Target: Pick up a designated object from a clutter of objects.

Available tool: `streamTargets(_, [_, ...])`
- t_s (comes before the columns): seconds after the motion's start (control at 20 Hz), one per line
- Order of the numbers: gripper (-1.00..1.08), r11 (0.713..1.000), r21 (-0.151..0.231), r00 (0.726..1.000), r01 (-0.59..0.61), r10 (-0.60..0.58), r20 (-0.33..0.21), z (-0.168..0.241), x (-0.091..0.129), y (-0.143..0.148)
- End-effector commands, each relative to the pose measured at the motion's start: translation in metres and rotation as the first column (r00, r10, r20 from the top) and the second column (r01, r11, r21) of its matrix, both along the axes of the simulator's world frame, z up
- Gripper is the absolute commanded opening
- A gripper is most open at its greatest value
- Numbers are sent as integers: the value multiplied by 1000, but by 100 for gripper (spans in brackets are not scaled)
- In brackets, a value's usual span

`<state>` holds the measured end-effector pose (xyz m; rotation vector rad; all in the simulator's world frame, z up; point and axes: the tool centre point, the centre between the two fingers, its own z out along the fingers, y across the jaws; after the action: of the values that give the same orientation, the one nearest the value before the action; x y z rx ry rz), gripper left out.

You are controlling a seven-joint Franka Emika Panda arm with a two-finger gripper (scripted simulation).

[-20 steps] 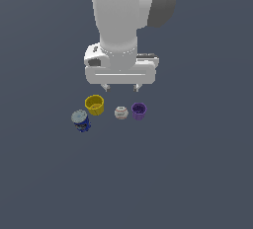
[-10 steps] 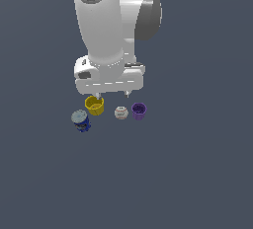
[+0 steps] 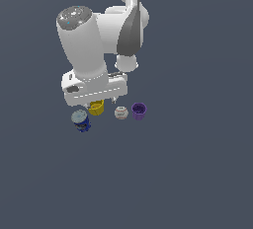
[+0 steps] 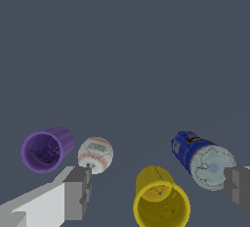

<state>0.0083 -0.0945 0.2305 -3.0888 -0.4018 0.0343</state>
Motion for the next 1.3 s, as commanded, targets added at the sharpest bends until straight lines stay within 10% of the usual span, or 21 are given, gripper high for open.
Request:
streamTargets(0.0, [100,999,0,999,-41,41,4,-10,0,-12])
streamTargets(1.25, [100,922,-20,922,-386,386,25,-98,-25,-118])
